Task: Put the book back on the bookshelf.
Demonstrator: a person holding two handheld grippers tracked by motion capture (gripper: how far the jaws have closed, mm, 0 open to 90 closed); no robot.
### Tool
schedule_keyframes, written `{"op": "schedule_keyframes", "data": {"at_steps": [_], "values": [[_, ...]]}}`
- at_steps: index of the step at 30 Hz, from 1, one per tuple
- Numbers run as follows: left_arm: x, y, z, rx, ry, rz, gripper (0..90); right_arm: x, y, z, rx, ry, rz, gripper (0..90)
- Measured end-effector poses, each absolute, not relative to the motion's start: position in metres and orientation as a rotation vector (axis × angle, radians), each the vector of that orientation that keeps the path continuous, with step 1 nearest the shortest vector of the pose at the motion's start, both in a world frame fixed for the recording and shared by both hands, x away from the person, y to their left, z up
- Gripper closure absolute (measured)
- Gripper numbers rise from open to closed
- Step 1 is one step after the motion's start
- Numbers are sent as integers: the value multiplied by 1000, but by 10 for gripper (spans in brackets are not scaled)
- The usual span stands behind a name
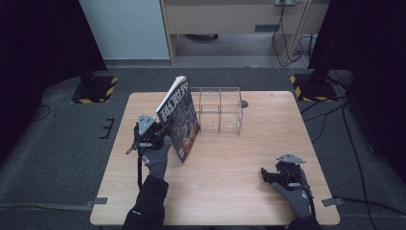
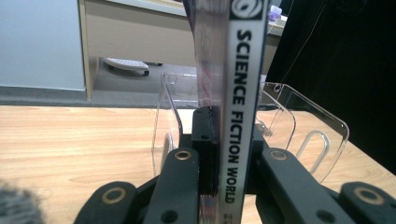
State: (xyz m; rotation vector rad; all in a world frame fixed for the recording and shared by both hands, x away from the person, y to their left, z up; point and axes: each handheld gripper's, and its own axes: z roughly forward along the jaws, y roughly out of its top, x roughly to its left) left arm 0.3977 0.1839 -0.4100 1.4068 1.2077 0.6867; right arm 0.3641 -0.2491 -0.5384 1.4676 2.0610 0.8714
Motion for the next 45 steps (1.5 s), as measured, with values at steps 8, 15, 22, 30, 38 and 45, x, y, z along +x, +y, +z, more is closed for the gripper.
{"op": "schedule_keyframes", "data": {"at_steps": [8,15,22,30,38,45], "values": [[392,188,-418,1399,1226,678,802,364,-249,-538,1475,2060,873,90],[394,191,-421,1364,1236,689,765,364,-249,-538,1474,2061,873,90],[404,192,-414,1356,1220,686,706,364,-249,-538,1473,2061,874,89],[416,191,-405,1365,1227,677,790,364,-249,-538,1475,2061,874,89],[417,185,-389,1387,1221,683,819,364,-249,-538,1470,2062,873,89],[429,180,-375,1379,1231,678,821,364,-249,-538,1468,2062,873,89]]}}
